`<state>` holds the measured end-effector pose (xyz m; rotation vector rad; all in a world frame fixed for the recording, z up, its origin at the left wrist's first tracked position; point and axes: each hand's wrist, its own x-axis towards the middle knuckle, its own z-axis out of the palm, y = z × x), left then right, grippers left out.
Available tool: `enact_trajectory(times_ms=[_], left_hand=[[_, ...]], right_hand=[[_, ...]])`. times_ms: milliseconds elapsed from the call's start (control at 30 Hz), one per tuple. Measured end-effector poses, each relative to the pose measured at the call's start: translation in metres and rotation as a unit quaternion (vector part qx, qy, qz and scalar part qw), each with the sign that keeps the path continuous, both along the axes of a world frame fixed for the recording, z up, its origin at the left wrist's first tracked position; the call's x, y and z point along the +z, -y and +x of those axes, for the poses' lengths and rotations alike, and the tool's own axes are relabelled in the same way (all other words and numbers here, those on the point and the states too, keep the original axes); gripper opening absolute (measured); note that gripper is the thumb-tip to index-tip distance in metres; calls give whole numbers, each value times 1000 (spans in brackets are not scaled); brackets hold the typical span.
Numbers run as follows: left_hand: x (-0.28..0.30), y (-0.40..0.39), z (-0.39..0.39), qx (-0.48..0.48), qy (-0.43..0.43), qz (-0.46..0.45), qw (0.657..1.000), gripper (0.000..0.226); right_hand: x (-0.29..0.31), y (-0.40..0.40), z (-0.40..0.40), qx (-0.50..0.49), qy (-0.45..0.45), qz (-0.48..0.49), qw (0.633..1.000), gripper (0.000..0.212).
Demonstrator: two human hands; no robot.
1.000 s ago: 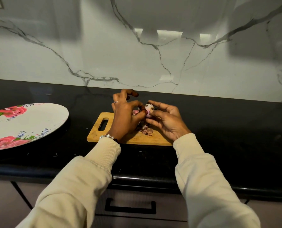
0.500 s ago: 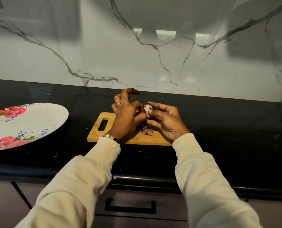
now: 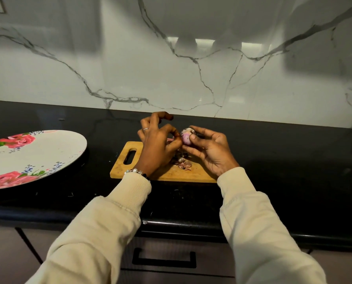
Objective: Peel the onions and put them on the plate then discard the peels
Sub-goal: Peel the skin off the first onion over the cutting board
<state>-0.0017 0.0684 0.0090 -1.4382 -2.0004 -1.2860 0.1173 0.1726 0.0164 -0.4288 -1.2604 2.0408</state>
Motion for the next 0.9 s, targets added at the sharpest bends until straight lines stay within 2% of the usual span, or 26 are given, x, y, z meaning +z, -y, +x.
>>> enact_trajectory(times_ms=[100, 567, 900], left_hand=[[1, -1, -2, 25, 8, 25, 999, 11], [1, 0, -3, 38, -8, 33, 999, 10], [0, 1, -3, 1, 9, -28, 1000, 6]], right_hand=[[-1, 1, 0, 11, -1, 3, 1000, 31], [-3, 0, -2, 12, 15, 40, 999, 35], [-4, -3, -3, 9, 62, 77, 995, 36]])
